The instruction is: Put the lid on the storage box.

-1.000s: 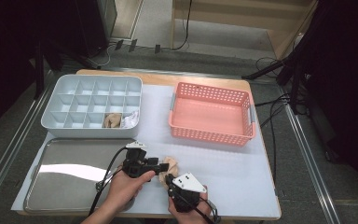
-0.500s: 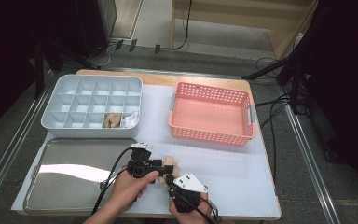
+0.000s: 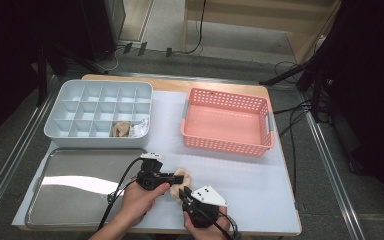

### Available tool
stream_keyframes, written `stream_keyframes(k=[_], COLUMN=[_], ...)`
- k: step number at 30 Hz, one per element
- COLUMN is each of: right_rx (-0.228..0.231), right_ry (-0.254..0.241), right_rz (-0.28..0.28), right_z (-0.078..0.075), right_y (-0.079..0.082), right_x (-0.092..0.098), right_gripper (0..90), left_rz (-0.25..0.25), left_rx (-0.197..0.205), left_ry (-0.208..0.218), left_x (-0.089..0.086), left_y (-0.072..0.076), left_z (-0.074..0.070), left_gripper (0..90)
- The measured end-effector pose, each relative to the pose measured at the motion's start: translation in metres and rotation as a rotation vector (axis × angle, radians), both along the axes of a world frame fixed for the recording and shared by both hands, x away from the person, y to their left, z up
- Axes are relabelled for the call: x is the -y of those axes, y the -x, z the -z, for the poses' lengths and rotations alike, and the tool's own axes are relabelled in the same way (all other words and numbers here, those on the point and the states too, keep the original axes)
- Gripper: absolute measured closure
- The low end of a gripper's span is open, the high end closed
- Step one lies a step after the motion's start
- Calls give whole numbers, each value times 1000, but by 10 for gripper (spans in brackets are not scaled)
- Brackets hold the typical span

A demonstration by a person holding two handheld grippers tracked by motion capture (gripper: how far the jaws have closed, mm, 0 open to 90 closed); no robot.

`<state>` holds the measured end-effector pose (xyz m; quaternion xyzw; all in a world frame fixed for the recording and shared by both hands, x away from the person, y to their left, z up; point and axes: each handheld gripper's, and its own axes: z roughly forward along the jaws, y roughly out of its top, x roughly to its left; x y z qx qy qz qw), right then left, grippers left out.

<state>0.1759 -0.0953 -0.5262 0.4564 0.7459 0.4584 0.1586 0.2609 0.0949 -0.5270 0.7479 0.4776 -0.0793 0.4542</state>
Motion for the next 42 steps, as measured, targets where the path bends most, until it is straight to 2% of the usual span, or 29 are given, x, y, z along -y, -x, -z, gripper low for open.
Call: stream_keyframes(k=[2, 5, 9, 14, 20, 22, 26, 28, 32, 36, 42], right_rx=[10, 31, 61, 72, 88, 108, 104, 89, 81, 68, 75], right_ry=[-23, -43, -61, -70, -48, -26, -38, -45, -25, -26, -5], right_rz=[-23, -30, -9, 56, 124, 168, 204, 211, 206, 210, 225], right_z=[-4, -9, -16, -21, -22, -21, -20, -21, -20, -18, -14], right_y=[1, 0, -3, -12, -25, -28, -35, -39, -43, -46, -48], right_x=[4, 11, 24, 43, 65, 71, 81, 89, 104, 118, 145], right_gripper=[729, 706, 642, 473, 264, 175, 137, 91, 49, 37, 26], left_rz=[-3, -9, -37, -57, -87, -93, -108, -111, -125, -134, -159], left_rx=[25, 60, 93, 140, 185, 201, 220, 225, 239, 246, 263], left_ry=[-1, -18, -8, -7, 2, -4, -9, -2, -5, -10, -19], left_x=[-1, -3, -11, -19, -30, -34, -40, -43, -47, -51, -58], left_y=[2, 4, 6, 9, 10, 11, 11, 10, 10, 10, 12], left_z=[-2, -5, -8, -14, -21, -23, -26, -27, -30, -34, -38], left_gripper=[782, 784, 786, 786, 786, 786, 786, 786, 785, 786, 786])
